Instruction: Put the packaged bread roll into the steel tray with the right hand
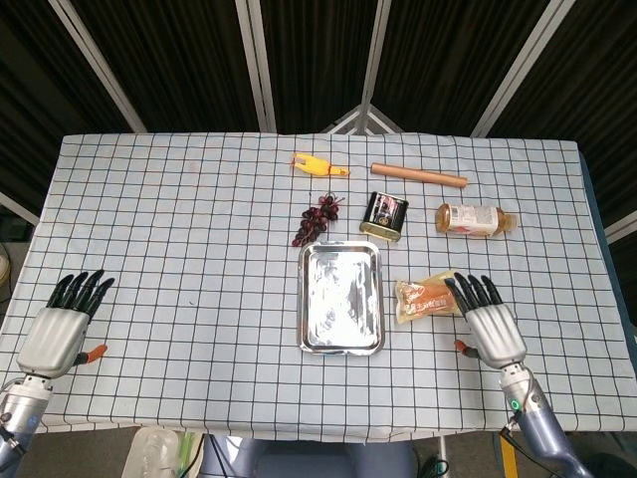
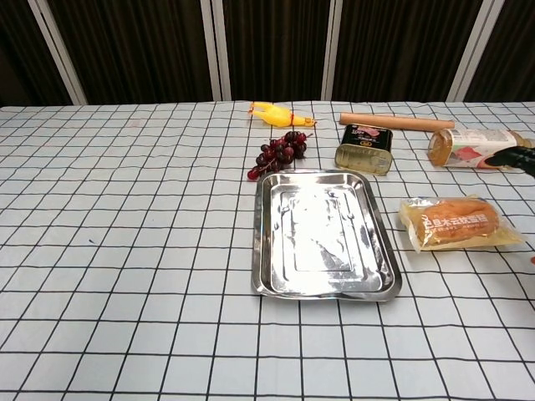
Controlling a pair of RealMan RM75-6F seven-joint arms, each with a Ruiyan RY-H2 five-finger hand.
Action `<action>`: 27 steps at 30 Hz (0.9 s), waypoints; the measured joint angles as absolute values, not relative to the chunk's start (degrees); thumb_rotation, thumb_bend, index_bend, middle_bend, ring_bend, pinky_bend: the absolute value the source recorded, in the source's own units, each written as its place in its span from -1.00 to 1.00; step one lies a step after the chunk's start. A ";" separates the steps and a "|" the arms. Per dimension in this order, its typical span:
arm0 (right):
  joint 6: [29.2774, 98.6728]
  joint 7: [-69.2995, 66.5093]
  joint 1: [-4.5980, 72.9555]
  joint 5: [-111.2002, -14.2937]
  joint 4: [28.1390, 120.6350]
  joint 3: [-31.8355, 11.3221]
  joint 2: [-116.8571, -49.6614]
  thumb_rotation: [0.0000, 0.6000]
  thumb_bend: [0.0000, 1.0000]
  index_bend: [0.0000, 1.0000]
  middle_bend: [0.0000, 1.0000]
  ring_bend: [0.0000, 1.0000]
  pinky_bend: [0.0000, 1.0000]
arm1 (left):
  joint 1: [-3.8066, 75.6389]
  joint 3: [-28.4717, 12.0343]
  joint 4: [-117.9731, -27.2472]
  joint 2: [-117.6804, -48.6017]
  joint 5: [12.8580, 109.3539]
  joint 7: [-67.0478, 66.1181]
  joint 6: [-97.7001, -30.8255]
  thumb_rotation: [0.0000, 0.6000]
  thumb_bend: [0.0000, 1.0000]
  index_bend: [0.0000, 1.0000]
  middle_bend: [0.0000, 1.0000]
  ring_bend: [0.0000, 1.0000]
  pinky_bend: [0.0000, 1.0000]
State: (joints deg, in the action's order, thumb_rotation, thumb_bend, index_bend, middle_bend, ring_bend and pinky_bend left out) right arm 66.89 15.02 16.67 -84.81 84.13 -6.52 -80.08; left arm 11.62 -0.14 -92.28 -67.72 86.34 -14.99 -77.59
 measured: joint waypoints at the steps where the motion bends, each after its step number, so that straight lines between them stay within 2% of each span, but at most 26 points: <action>1: 65.69 15.03 17.43 -83.95 83.16 -6.91 -80.79 1.00 -0.51 -1.00 -1.00 -1.00 -0.88 | 11.63 -0.15 -92.30 -67.66 86.35 -14.91 -77.59 1.00 -0.87 -1.00 -1.00 -1.00 -0.93; 11: 58.05 14.80 23.46 -78.47 75.27 -9.28 -87.07 1.00 -0.51 -1.00 -1.00 -1.00 -0.80 | 11.79 -0.15 -92.29 -67.68 86.11 -14.96 -77.20 1.00 -0.87 -1.00 -1.00 -1.00 -0.93; 15: 57.06 14.33 25.15 -77.84 73.82 -9.87 -88.39 1.00 -0.37 -0.96 -0.97 -1.00 -0.62 | 11.81 -0.33 -92.31 -67.60 85.80 -14.77 -77.17 1.00 -0.87 -1.00 -1.00 -1.00 -0.93; 18: 56.40 14.17 26.05 -77.32 73.16 -10.06 -89.09 1.00 -0.26 -0.73 -0.84 -0.96 -0.42 | 11.82 -0.41 -92.32 -67.43 85.69 -14.35 -77.18 1.00 -0.87 -1.00 -1.00 -1.00 -0.93; 22: 54.68 14.10 26.92 -76.03 72.15 -10.00 -89.85 1.00 -0.15 -0.31 -0.54 -0.66 -0.06 | 11.86 -0.46 -92.33 -67.12 85.58 -13.72 -77.08 1.00 -0.87 -1.00 -1.00 -1.00 -0.93; 24: 53.87 14.18 27.39 -75.21 71.46 -9.86 -90.36 1.00 -0.09 -0.10 -0.43 -0.57 0.05 | 11.85 -0.44 -92.35 -67.03 85.66 -13.56 -77.14 1.00 -0.87 -1.00 -1.00 -1.00 -0.93; 27: 53.64 13.94 27.80 -74.89 71.04 -9.60 -90.89 1.00 -0.05 0.02 -0.25 -0.40 0.11 | 11.83 -0.42 -92.36 -66.92 85.77 -13.28 -77.22 1.00 -0.87 -1.00 -1.00 -1.00 -0.93</action>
State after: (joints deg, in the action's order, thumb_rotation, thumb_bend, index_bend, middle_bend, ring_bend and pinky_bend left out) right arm 53.64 13.94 27.80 -74.89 71.04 -9.60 -90.89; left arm 11.83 -0.42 -92.36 -66.92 85.77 -13.28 -77.22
